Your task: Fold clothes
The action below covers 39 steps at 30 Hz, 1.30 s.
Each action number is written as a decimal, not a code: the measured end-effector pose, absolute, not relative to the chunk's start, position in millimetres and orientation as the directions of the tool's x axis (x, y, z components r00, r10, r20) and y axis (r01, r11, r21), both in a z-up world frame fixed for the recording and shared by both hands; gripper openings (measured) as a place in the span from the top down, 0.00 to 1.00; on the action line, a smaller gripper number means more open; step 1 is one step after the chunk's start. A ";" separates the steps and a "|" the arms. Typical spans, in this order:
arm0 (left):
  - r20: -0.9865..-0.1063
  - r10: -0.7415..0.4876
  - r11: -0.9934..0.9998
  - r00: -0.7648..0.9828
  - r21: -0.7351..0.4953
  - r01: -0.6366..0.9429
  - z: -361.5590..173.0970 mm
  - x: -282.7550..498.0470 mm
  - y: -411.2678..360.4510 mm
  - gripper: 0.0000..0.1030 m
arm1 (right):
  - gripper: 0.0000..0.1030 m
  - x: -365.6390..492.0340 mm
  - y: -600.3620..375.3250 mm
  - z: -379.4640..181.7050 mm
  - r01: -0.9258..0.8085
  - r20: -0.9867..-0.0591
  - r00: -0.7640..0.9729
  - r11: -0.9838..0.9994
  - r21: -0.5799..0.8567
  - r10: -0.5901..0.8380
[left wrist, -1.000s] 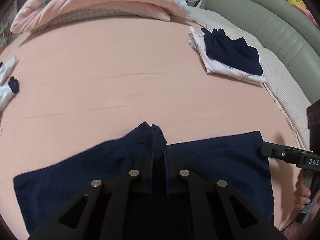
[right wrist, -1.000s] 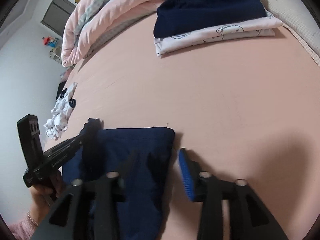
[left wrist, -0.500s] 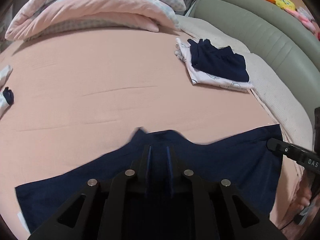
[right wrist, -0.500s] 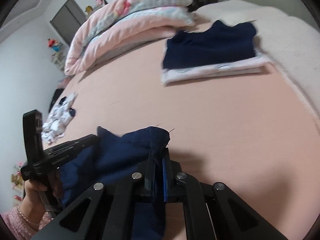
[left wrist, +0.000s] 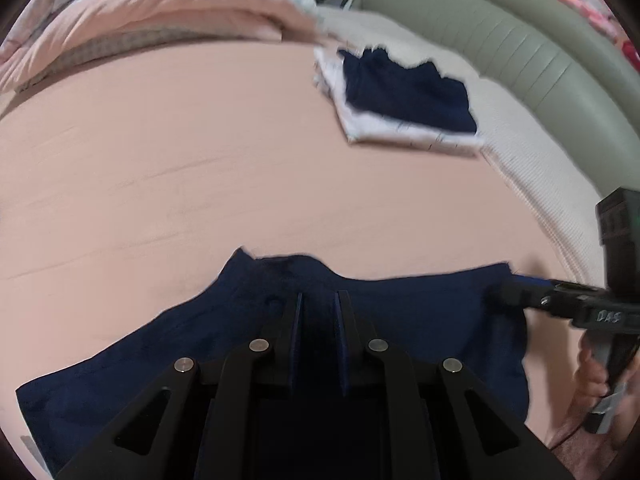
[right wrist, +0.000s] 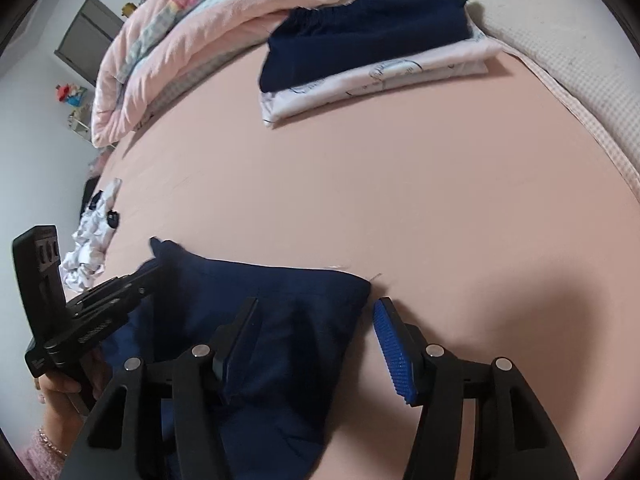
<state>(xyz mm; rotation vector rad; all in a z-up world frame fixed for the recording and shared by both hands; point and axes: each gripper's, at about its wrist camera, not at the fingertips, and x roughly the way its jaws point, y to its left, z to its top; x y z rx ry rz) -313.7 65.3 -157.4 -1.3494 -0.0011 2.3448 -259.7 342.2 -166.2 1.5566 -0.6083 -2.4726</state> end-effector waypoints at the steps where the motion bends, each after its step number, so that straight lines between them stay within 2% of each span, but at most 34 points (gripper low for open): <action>1: -0.831 0.344 -0.910 -0.438 -0.180 -0.372 -159.0 -313.9 67.5 0.84 | 0.44 -260.2 341.2 -166.3 -0.073 -0.831 -0.443 -0.910 0.407 -0.337; 4: -0.861 0.234 -0.937 -0.452 -0.074 -0.342 -171.0 -319.8 70.0 0.87 | 0.44 -263.3 337.9 -171.1 -0.075 -0.847 -0.424 -0.920 0.384 -0.320; 9: -0.853 0.135 -0.977 -0.504 -0.029 -0.211 -169.1 -325.7 45.3 0.87 | 0.44 -262.7 339.9 -163.8 -0.085 -0.836 -0.463 -0.925 0.371 -0.294; 10: -0.849 0.177 -0.975 -0.499 -0.080 -0.209 -167.4 -325.3 38.5 0.87 | 0.44 -263.5 338.6 -161.5 -0.074 -0.836 -0.471 -0.932 0.356 -0.282; 12: -0.817 0.351 -0.934 -0.457 -0.271 -0.232 -160.5 -322.7 25.5 0.87 | 0.44 -266.1 333.7 -161.1 -0.053 -0.837 -0.470 -0.937 0.344 -0.281; 13: -0.796 0.390 -0.920 -0.463 -0.312 -0.239 -154.2 -318.5 21.2 0.87 | 0.44 -267.7 329.0 -163.2 -0.040 -0.838 -0.465 -0.939 0.341 -0.284; 14: -0.786 0.384 -0.922 -0.484 -0.297 -0.248 -146.2 -311.9 18.3 0.86 | 0.44 -268.7 325.6 -165.5 -0.029 -0.840 -0.463 -0.942 0.335 -0.284; 17: -0.809 0.269 -0.962 -0.523 -0.196 -0.192 -135.9 -294.0 2.6 0.86 | 0.44 -270.1 311.3 -168.4 0.012 -0.850 -0.476 -0.968 0.250 -0.226; 20: -0.833 0.168 -0.985 -0.527 -0.129 -0.111 -134.8 -275.7 -23.0 0.86 | 0.47 -272.0 299.3 -173.9 0.027 -0.872 -0.485 -0.998 0.058 -0.064; 22: -0.850 0.120 -0.993 -0.514 -0.107 -0.055 -141.5 -263.8 -42.1 0.86 | 0.47 -266.4 302.2 -168.7 0.005 -0.870 -0.492 -0.999 0.042 -0.040; 24: -0.871 0.102 -0.994 -0.480 -0.108 -0.014 -152.9 -253.6 -62.6 0.86 | 0.47 -251.9 307.1 -153.4 -0.001 -0.848 -0.516 -0.990 0.141 -0.120; 28: -0.899 0.052 -0.998 -0.435 -0.064 0.014 -174.2 -235.8 -77.1 0.86 | 0.47 -219.8 281.6 -134.0 0.098 -0.799 -0.514 -0.947 0.305 -0.310; 29: -0.896 0.037 -0.998 -0.443 -0.053 0.024 -175.6 -231.8 -80.2 0.86 | 0.47 -215.1 272.5 -136.3 0.120 -0.804 -0.497 -0.943 0.310 -0.328; 33: -0.867 0.068 -0.982 -0.493 -0.145 0.120 -166.4 -233.2 -111.9 0.85 | 0.47 -209.2 245.3 -150.1 0.168 -0.845 -0.446 -0.955 0.245 -0.295; 34: -0.857 0.065 -0.978 -0.511 -0.157 0.139 -163.6 -237.9 -123.0 0.85 | 0.47 -211.5 241.6 -147.4 0.178 -0.847 -0.450 -0.958 0.227 -0.284; 35: -0.855 0.061 -0.975 -0.515 -0.162 0.154 -162.2 -239.0 -133.9 0.80 | 0.47 -214.5 239.0 -142.2 0.188 -0.842 -0.458 -0.957 0.221 -0.284; 36: -0.858 0.060 -0.972 -0.509 -0.167 0.168 -162.9 -242.9 -142.6 0.69 | 0.47 -219.0 236.0 -135.7 0.200 -0.833 -0.468 -0.953 0.226 -0.296; 38: -0.860 0.122 -0.957 -0.496 -0.235 0.172 -168.6 -254.0 -156.0 0.56 | 0.47 -233.3 225.3 -124.6 0.234 -0.816 -0.472 -0.940 0.250 -0.334; 39: -0.857 0.159 -0.949 -0.491 -0.270 0.165 -171.7 -258.1 -159.5 0.56 | 0.47 -240.3 219.3 -122.2 0.246 -0.812 -0.471 -0.935 0.255 -0.345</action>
